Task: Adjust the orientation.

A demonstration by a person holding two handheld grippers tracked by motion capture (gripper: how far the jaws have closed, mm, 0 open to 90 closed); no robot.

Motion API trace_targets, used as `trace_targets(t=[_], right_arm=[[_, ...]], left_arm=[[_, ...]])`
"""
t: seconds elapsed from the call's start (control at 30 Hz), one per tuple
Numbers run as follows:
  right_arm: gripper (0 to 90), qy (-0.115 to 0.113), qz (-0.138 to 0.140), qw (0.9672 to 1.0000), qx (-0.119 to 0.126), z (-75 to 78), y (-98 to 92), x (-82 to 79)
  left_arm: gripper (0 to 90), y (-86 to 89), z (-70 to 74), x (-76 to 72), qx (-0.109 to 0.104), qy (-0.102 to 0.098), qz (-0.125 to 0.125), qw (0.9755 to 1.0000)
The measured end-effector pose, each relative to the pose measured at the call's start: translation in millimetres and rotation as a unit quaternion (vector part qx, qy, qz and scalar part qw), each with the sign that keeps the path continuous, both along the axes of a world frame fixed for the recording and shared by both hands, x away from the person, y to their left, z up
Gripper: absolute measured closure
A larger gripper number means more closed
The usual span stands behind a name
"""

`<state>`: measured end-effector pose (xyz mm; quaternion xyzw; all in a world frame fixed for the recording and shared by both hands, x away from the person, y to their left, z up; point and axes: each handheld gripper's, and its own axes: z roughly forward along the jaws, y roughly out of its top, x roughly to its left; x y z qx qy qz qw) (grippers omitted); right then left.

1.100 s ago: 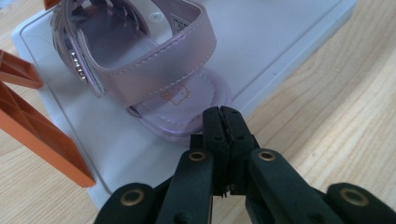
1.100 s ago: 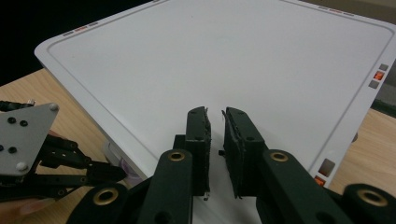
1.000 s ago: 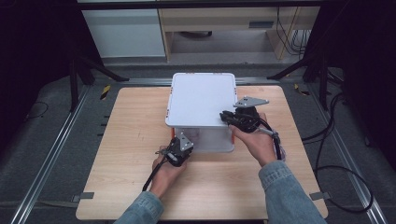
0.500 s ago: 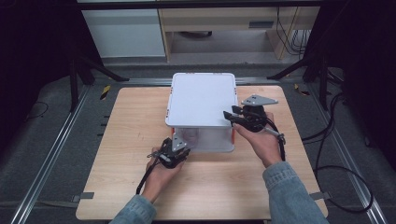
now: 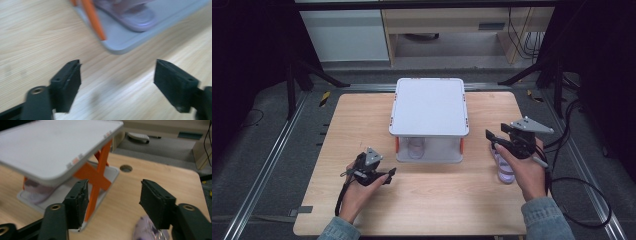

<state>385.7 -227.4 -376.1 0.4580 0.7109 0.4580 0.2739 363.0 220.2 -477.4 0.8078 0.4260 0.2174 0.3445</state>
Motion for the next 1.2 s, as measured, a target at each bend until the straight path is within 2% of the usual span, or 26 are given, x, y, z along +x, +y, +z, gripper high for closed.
trace_targets(t=[0.13,0.27,0.3,0.33,0.43,0.5,0.67,0.9,1.1,1.2], right_arm=[[51.9,0.024,-0.007,0.9996,-0.013,-21.9,-13.2,-12.7],[58.9,0.043,-0.017,0.9985,-0.031,-42.4,-21.6,-24.3],[58.9,0.043,-0.017,0.9985,-0.031,-42.4,-21.6,-24.3],[60.0,0.053,-0.017,0.9976,-0.042,-52.4,-24.1,-27.5],[60.5,0.071,-0.018,0.9965,-0.04,-65.0,-26.2,-30.2],[59.6,0.08,-0.021,0.9958,-0.04,-72.2,-26.9,-30.9],[54.6,0.095,-0.024,0.994,-0.048,-80.1,-24.6,-29.4],[54.2,0.115,-0.029,0.9913,-0.058,-92.3,-20.6,-21.6],[63.1,0.128,-0.038,0.9885,-0.072,-102.7,-18.1,-10.3],[79.2,0.125,-0.038,0.989,-0.068,-104.1,-18.1,-6.7]], left_arm=[[10.9,12.7,-7.2,4.3,0.005,0.013,0.013,0.9998],[9.5,20.0,-5.3,6.4,-0.006,0.006,0.036,0.9993],[9.3,20.0,-5.3,6.4,-0.006,0.006,0.036,0.9993],[9.3,20.3,-5.7,6.6,-0.005,0.007,0.036,0.9993],[9.4,20.6,-7.8,7.8,-0.001,0.016,0.035,0.9993],[9.8,19.6,-7.6,7.4,0.0,0.015,0.034,0.9993],[10.1,19.7,-6.5,6.7,0.0,0.011,0.034,0.9994],[11.0,19.2,-7.3,7.0,0.004,0.013,0.03,0.9994],[11.1,16.9,-8.6,7.0,0.007,0.016,0.027,0.9995],[11.1,15.7,-9.2,6.9,0.009,0.017,0.026,0.9995]])
